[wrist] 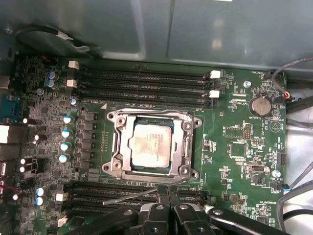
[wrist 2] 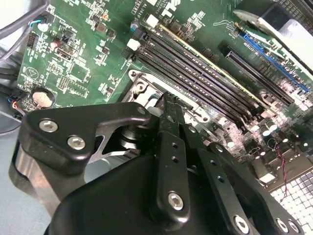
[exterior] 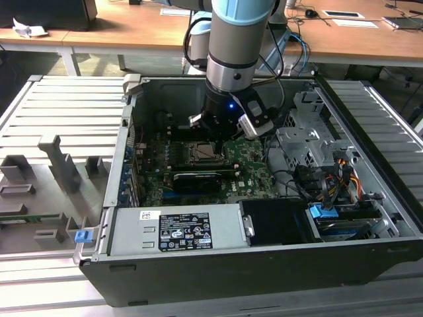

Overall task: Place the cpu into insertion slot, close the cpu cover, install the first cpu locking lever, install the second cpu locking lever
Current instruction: 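Install the second cpu locking lever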

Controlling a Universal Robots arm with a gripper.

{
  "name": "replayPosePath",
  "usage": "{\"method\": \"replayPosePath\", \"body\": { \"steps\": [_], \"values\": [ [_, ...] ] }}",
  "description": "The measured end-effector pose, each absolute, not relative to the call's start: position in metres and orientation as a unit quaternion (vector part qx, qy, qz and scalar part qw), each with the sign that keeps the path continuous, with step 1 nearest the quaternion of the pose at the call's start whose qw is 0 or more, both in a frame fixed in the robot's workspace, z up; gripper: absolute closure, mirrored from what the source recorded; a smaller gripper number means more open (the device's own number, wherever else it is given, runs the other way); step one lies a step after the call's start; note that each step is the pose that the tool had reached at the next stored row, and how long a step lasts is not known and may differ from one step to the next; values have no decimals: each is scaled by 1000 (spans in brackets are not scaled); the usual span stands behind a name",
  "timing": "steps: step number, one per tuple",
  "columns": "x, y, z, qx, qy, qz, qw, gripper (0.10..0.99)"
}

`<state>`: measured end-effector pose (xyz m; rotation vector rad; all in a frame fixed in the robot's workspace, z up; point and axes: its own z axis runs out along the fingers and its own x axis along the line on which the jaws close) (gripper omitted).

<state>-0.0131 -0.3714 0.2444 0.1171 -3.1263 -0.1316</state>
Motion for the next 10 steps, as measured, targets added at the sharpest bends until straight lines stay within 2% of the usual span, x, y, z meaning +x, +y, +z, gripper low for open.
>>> {"method": "replayPosePath", "body": {
  "steps": [10],
  "values": [
    [-13,-380,244,37,-998,-53,5,980]
  ]
}}
